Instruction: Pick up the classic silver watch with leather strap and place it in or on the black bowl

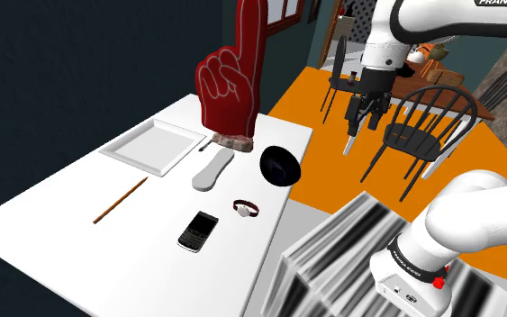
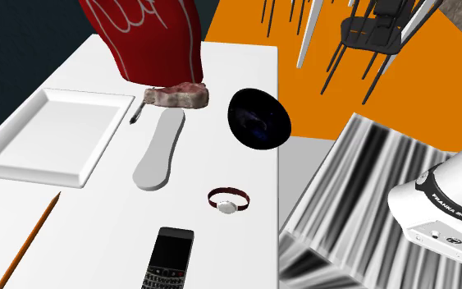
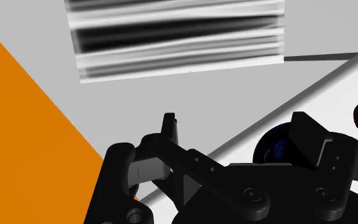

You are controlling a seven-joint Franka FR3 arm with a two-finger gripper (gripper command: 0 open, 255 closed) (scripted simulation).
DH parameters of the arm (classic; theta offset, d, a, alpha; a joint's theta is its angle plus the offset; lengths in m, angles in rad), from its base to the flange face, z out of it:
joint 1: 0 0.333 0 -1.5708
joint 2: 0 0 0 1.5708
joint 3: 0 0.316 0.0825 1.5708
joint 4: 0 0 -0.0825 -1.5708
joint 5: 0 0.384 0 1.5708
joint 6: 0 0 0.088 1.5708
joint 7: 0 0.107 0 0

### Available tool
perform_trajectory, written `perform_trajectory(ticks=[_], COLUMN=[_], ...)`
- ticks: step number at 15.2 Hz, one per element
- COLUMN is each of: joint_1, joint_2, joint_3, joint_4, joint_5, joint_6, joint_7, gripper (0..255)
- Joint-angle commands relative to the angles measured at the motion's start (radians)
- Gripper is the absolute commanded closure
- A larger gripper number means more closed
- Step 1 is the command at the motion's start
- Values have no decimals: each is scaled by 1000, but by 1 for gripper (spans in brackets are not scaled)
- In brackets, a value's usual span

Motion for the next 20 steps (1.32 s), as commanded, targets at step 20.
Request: perform_trajectory(ticks=[20], joint_1=[175], joint_2=[343], joint_3=[405], joint_4=[14], joint_5=[78], joint_6=[524], joint_7=[239], gripper=[0])
